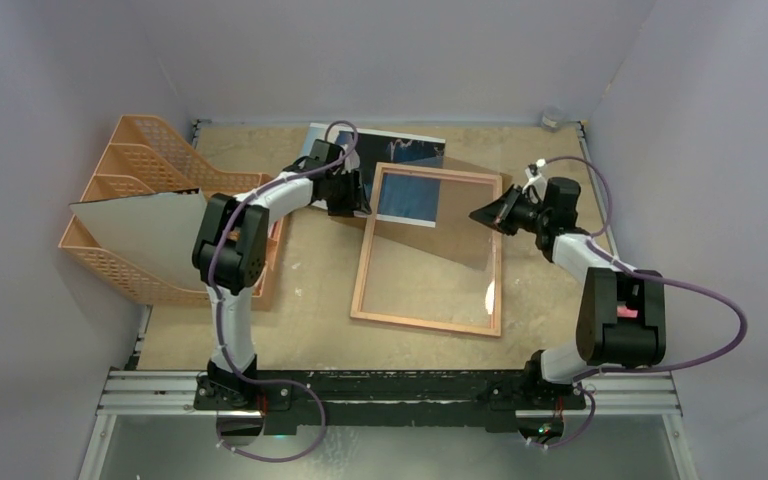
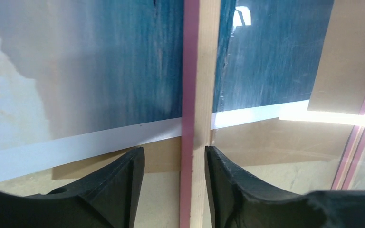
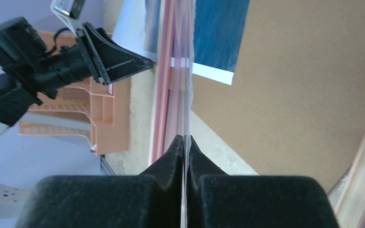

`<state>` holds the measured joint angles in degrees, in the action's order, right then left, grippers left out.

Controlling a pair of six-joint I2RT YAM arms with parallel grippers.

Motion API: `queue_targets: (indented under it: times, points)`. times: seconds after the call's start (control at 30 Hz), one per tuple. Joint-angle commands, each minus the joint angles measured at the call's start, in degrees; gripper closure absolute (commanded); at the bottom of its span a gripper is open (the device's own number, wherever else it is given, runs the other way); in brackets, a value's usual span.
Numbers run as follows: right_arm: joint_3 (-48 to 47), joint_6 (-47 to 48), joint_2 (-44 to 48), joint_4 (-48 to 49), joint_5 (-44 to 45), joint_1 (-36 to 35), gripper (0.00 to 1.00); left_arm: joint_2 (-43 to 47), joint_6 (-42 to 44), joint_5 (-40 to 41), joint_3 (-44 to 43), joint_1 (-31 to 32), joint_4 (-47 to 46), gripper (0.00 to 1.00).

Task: Put the photo into the frame

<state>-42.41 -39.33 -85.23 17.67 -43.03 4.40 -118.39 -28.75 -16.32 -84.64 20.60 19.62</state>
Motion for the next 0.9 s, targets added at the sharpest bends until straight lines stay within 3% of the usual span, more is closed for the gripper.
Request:
queue_targets:
  times: [0.0,0.53,0.87]
  points:
    - [-5.6,-4.7,0.6,-2.1,-1.8,-0.6,1.00,4.4,1.3,-0.9,-1.5,-1.5,0.6,0.46]
    - [-11.4,-18.0,2.4,1.8,-6.9,-5.8,1.00,12.3,-0.5,11.4,-1.1,-4.3,4.3,0.31]
    - [-16.3,-20.8,3.1,0.7,-6.2,-7.7,1.00,13.7,-3.0,16.9,-0.7,-5.0,5.6,0.29]
